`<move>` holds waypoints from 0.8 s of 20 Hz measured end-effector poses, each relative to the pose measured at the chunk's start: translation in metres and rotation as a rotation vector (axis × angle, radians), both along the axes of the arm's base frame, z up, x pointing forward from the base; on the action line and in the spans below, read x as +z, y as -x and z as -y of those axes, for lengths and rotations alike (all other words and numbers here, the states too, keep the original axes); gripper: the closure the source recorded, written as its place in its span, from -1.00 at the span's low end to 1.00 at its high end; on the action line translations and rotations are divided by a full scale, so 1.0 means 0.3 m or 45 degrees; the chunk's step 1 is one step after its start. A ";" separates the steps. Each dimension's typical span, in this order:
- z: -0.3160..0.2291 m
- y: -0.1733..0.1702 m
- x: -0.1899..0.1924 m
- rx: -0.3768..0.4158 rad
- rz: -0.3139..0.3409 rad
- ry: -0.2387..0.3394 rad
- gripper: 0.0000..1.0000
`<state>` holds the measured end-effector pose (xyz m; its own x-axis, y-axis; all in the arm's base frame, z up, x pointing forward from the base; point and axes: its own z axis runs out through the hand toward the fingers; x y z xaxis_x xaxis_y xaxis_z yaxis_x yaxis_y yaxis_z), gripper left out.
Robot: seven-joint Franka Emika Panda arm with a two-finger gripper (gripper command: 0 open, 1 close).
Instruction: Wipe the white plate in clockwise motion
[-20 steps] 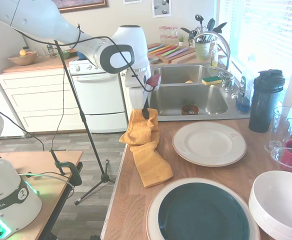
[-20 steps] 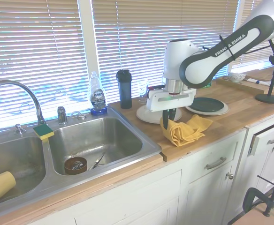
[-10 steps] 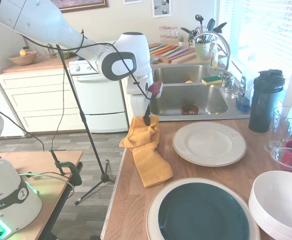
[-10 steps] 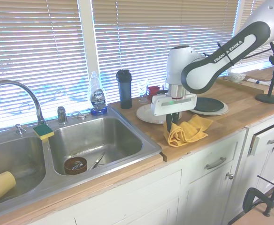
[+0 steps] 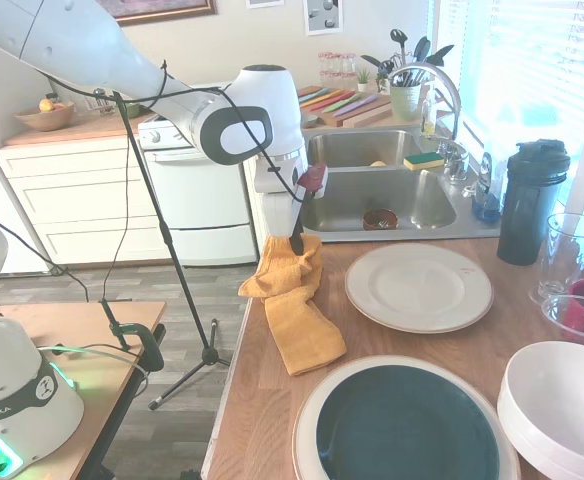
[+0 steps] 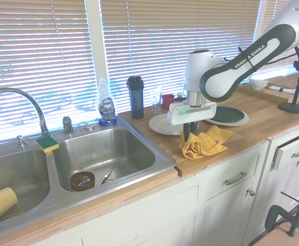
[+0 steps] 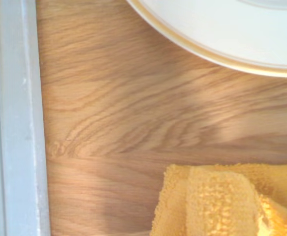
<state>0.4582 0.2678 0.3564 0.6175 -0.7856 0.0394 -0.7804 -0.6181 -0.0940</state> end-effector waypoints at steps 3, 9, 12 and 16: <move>0.001 0.002 0.024 0.004 0.016 -0.005 -1.00; 0.001 0.010 0.066 0.012 0.029 -0.019 -1.00; -0.002 0.025 0.113 0.016 0.038 -0.025 -1.00; 0.005 0.046 0.216 0.020 0.036 -0.040 -1.00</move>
